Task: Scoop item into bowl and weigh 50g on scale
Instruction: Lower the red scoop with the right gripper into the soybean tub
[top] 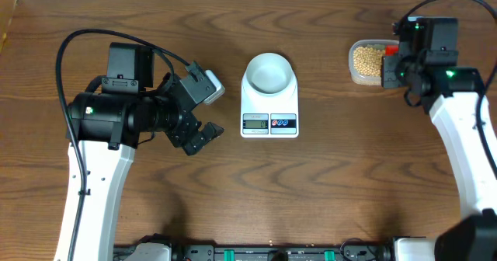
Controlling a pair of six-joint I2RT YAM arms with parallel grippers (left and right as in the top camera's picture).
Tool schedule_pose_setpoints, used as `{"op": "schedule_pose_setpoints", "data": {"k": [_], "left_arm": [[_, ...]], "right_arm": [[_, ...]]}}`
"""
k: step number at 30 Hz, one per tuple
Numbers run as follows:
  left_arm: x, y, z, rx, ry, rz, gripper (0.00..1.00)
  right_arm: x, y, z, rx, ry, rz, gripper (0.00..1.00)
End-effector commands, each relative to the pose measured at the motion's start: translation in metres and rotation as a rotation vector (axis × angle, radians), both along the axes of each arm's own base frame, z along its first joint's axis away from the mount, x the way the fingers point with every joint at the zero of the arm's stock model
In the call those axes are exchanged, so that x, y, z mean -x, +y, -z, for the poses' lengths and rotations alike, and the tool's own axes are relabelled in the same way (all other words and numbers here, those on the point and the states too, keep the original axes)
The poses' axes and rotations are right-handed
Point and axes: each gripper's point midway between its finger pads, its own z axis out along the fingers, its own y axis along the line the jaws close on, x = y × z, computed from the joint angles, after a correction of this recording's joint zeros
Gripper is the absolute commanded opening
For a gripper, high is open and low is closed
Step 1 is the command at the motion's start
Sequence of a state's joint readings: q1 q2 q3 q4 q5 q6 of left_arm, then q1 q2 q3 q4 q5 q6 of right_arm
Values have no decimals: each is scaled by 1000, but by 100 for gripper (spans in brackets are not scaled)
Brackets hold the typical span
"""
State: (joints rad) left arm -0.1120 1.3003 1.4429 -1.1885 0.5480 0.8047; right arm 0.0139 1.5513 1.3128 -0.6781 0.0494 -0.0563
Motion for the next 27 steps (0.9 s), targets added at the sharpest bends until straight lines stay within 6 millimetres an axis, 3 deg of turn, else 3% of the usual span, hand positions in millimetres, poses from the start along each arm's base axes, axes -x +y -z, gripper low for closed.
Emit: {"op": "schedule_pose_setpoints", "data": {"k": [1, 8, 14, 19, 24, 27], "left_arm": [[-2, -1, -8, 17, -13, -7, 98], [-2, -1, -8, 17, -13, -7, 98], [-2, -1, -8, 17, -13, -7, 98], [-2, -1, -8, 17, -13, -7, 98], [-2, -1, -8, 16, -13, -7, 98], [-2, -1, -8, 17, -13, -7, 98]], "right_arm": [[-9, -7, 11, 26, 16, 11, 1], [-26, -14, 36, 86, 37, 6, 1], [-28, -17, 65, 121, 105, -22, 1], [-28, -3, 86, 54, 155, -70, 1], [-26, 20, 94, -66, 168, -137, 1], [-27, 20, 95, -116, 170, -117, 1]]}}
